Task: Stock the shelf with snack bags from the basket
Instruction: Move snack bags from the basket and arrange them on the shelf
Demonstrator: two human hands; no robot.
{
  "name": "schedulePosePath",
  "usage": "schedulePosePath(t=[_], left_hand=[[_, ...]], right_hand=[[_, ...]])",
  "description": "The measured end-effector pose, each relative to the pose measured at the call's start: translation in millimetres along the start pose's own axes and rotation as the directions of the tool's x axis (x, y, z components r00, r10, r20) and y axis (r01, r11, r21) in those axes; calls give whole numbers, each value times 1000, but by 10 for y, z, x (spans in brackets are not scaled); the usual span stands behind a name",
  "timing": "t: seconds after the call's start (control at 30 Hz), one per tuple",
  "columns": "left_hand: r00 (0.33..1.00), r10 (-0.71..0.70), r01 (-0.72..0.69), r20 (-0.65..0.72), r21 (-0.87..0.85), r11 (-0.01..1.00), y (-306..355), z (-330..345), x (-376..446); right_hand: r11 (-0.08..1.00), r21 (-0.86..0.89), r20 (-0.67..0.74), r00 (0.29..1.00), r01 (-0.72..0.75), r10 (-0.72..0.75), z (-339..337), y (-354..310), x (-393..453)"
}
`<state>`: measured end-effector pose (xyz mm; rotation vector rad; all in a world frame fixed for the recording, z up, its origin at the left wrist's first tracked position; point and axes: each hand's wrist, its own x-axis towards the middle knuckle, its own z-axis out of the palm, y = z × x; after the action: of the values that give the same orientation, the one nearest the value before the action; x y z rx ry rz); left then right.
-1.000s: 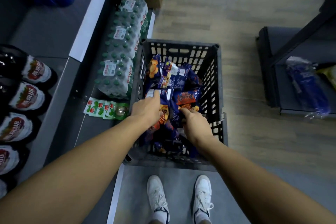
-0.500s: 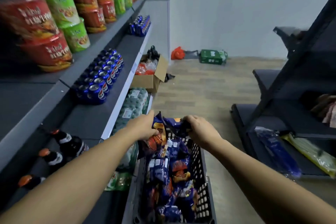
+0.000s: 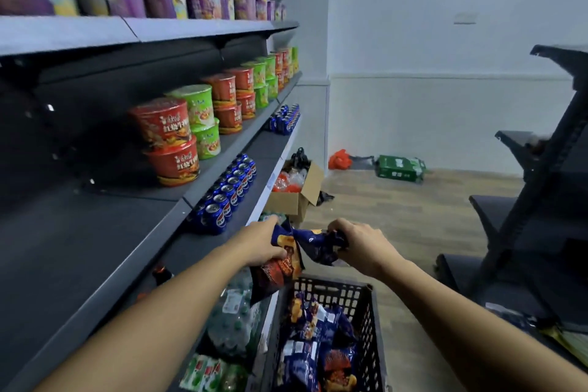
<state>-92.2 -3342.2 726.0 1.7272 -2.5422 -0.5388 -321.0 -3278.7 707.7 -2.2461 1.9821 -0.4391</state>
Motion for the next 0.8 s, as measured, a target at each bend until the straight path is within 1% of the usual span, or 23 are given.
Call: schedulePosePath(t=[0.1, 0.2, 0.3, 0.4, 0.5, 0.63, 0.8], left_hand=[[993, -76, 74, -89, -31, 997, -41, -146, -273], [968, -184, 174, -173, -69, 982, -62, -226, -638], [924, -293, 275, -245, -105, 956, -100, -283, -1115], [863, -399, 362, -309, -169, 917, -215, -375, -1704], [783, -515, 453, -348, -249, 856, -366, -491, -2439], [655, -655, 570, -376, -323, 755, -611, -615, -3596], [436, -801, 721, -410, -374, 583, -845, -538, -5320]], right_hand=[[993, 42, -33, 994, 107, -106, -114, -108, 27], [963, 77, -79, 964, 259, -253, -197, -298, 33], [917, 86, -123, 917, 390, -379, -221, -591, -6], [860, 95, -167, 860, 501, -483, -242, -1038, -116], [790, 140, -163, 801, 597, -576, -276, -1643, -311], [636, 216, -180, 670, 741, -720, -189, -2576, -684], [426, 272, -204, 485, 863, -851, -61, -3976, -1505]])
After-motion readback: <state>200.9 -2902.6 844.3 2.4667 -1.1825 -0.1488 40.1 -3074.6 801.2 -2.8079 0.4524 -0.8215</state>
